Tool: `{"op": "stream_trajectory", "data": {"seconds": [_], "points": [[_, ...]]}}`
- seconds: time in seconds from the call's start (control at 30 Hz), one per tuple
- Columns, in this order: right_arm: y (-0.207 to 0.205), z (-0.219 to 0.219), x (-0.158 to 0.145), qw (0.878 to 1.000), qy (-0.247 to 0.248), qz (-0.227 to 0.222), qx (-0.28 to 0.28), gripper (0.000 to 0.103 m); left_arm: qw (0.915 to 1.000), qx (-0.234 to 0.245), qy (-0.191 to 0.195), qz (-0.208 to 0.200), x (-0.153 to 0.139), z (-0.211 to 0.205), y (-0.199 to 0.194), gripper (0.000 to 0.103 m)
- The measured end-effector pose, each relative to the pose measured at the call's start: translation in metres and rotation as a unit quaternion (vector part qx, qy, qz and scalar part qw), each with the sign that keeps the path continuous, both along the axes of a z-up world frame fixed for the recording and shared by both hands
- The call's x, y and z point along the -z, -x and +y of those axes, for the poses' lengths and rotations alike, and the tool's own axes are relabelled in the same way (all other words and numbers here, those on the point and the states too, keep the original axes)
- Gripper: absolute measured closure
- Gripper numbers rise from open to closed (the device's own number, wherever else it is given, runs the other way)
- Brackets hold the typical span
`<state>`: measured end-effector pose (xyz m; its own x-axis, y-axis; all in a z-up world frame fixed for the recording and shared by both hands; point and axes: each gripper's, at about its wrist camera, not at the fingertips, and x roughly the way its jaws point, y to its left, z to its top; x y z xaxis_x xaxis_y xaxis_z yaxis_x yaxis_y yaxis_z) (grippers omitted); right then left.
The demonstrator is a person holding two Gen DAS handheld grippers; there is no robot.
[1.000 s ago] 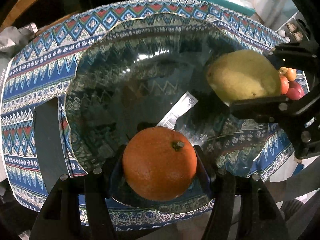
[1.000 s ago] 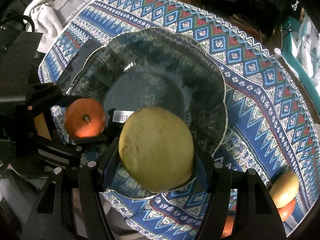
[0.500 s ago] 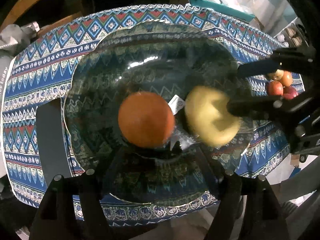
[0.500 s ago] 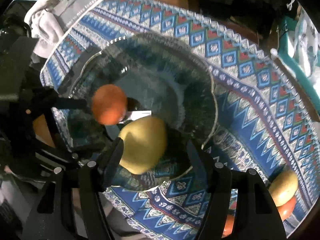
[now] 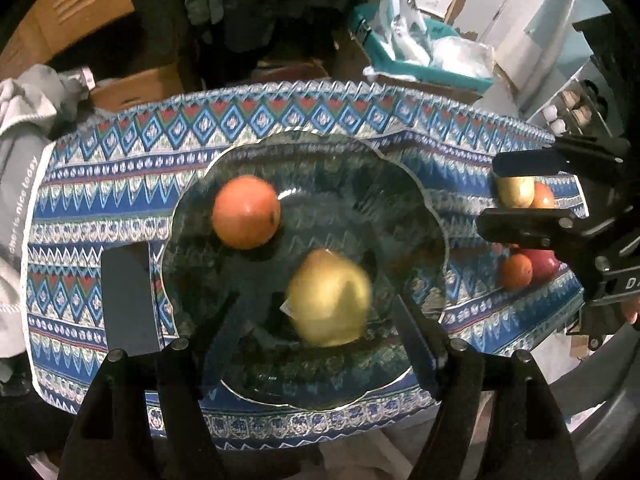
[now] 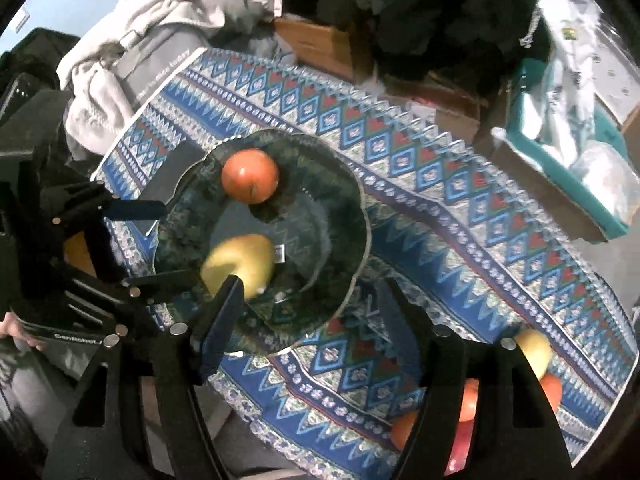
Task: Organize fruits
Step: 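Open the right tool to drop the pear while the left tool releases the orange into the bowl, then move both open tools away from the bowl back toward the fruit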
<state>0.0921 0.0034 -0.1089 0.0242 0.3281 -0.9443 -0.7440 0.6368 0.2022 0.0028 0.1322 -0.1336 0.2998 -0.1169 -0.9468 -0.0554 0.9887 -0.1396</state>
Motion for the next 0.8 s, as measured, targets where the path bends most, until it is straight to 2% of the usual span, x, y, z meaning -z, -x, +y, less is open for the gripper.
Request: {"op": "stream_trajectory", "data": {"seconds": [0.23,0.6,0.8], "points": [[-0.001,-0.03,-0.025,0.999,0.006,-0.036,0.015,0.03,0.9999,0.01,0.013,-0.001,-0.007,-0.019,-0.009,0.026],[-0.01,-0.099,-0.048,0.996,0.002,-0.051,0.075,0.026,0.9979,0.057,0.029,-0.01,-0.023,-0.073,-0.021,0.026],[-0.013,-0.137,-0.049,0.993,0.006,-0.056,0.109,0.025,0.996,0.082,0.035,-0.011,-0.027,-0.102,-0.027,0.026]]}}
